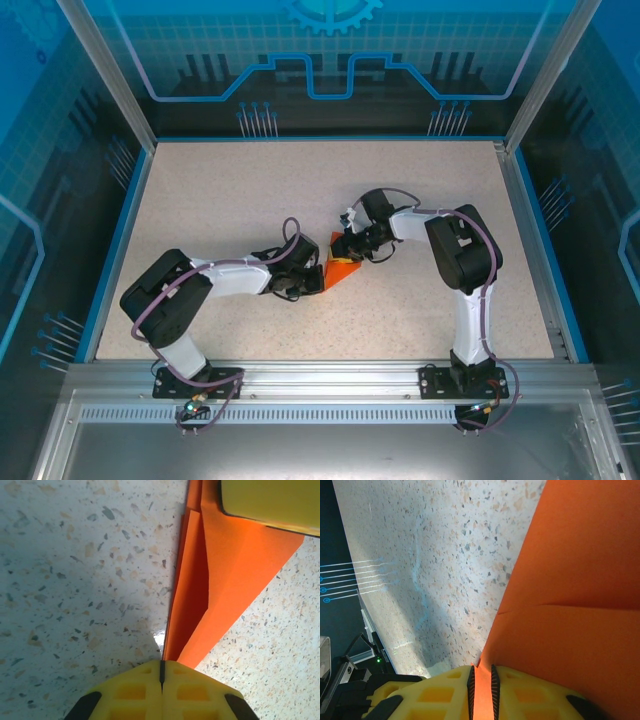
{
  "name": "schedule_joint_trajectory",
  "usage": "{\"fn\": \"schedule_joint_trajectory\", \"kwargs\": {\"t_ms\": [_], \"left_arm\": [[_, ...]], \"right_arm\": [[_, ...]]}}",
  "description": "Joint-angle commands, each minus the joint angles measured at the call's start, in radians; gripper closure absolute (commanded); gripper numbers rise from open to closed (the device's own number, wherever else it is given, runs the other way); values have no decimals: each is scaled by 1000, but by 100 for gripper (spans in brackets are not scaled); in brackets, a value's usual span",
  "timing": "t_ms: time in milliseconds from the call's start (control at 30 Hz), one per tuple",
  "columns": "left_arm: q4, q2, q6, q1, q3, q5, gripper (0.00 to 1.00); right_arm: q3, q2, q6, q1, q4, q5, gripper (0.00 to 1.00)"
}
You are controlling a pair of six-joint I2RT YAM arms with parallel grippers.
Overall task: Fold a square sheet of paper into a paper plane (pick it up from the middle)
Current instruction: Fourth fold the wing at the center of the table.
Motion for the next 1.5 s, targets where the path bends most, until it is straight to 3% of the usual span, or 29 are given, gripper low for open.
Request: {"fn": "schedule_joint_trajectory", "kwargs": {"t_ms": [0, 233, 467, 700, 1000, 1467], "left_arm": [[-200, 25, 10, -23, -2, -39, 95], [-244, -11, -8, -54, 1, -76, 95], [-235, -167, -6, -48, 25, -128, 88], [-18, -132, -13, 10, 59, 34, 86], [343, 53, -173, 46, 48, 210, 85], [137, 123, -145, 44, 55, 73, 87]], "right_arm": [[-5, 87, -31, -3, -48, 140, 80], [-6, 80, -31, -2, -48, 148, 81], [-6, 81, -28, -1, -43, 138, 81], [-10, 84, -22, -4, -29, 125, 81], [-13, 88, -18, -6, -22, 115, 81], [-14, 88, -23, -12, -25, 111, 81]]}}
